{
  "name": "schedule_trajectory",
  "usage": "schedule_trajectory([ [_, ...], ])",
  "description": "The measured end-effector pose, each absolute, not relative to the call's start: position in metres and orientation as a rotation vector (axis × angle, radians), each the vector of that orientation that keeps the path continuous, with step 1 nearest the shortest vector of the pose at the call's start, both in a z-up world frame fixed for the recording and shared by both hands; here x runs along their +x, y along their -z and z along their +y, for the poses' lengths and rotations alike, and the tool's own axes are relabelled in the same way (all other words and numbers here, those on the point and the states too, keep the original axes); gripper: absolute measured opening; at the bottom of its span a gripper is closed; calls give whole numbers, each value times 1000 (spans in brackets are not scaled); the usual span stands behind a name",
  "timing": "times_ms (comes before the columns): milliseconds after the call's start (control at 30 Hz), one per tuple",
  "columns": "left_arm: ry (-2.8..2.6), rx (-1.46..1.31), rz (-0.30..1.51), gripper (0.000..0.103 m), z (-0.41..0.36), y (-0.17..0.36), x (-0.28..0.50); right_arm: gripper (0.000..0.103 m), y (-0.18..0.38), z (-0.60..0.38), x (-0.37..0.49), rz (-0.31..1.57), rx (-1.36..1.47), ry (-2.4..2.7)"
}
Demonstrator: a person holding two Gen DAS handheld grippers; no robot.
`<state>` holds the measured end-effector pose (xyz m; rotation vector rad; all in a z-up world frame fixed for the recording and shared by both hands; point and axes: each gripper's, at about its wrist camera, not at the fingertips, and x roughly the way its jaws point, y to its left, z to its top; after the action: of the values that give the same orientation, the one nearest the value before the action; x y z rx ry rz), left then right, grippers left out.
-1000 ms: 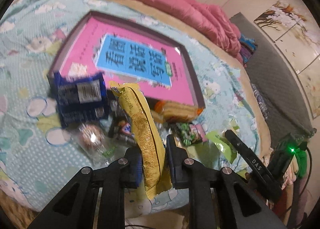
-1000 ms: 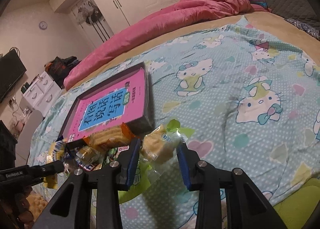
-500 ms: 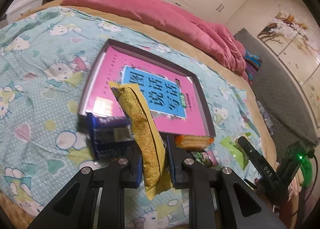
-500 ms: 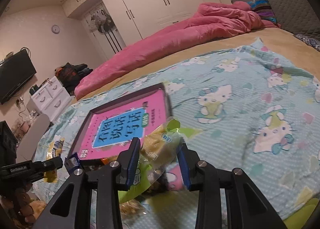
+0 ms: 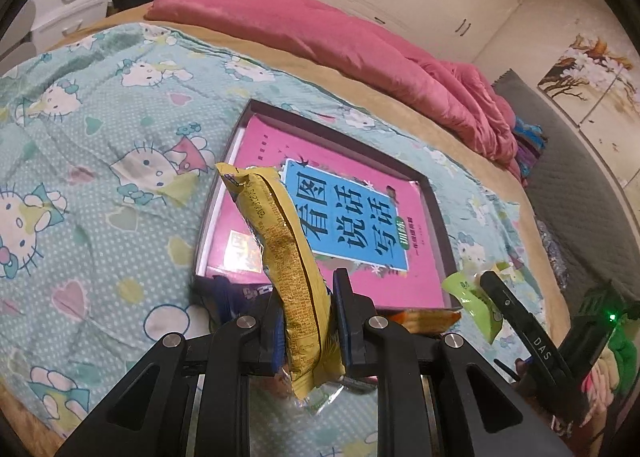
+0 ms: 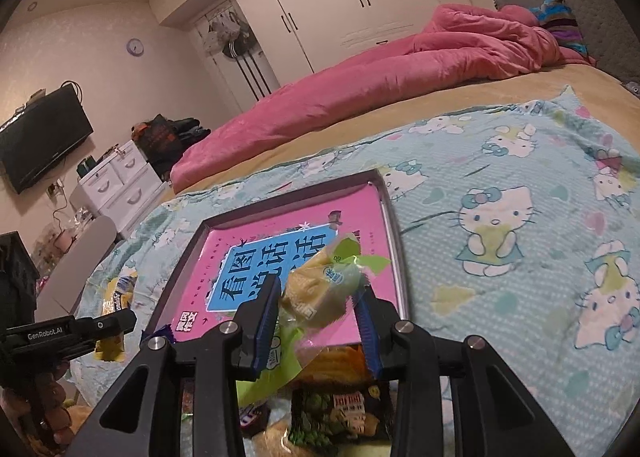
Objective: Organize snacks
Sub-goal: 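Lift the yellow bar with the left tool while the right tool carries the green-labeled bag over the tray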
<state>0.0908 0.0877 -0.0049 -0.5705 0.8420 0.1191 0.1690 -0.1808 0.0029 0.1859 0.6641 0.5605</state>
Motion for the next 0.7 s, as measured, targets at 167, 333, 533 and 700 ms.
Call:
schedule_trajectory([
  [167, -137, -574, 839, 21, 91, 6, 102, 37, 1, -170, 179, 664, 168, -565],
  [333, -154, -594, 845, 21, 95, 8, 117, 37, 6, -160, 191, 672, 153, -557],
  [533, -171, -593, 864, 21, 95, 13, 133, 37, 18, -151, 201, 697, 140, -564],
  [700, -175, -580, 879, 21, 91, 19, 144, 37, 27, -150, 206, 719, 132, -568],
])
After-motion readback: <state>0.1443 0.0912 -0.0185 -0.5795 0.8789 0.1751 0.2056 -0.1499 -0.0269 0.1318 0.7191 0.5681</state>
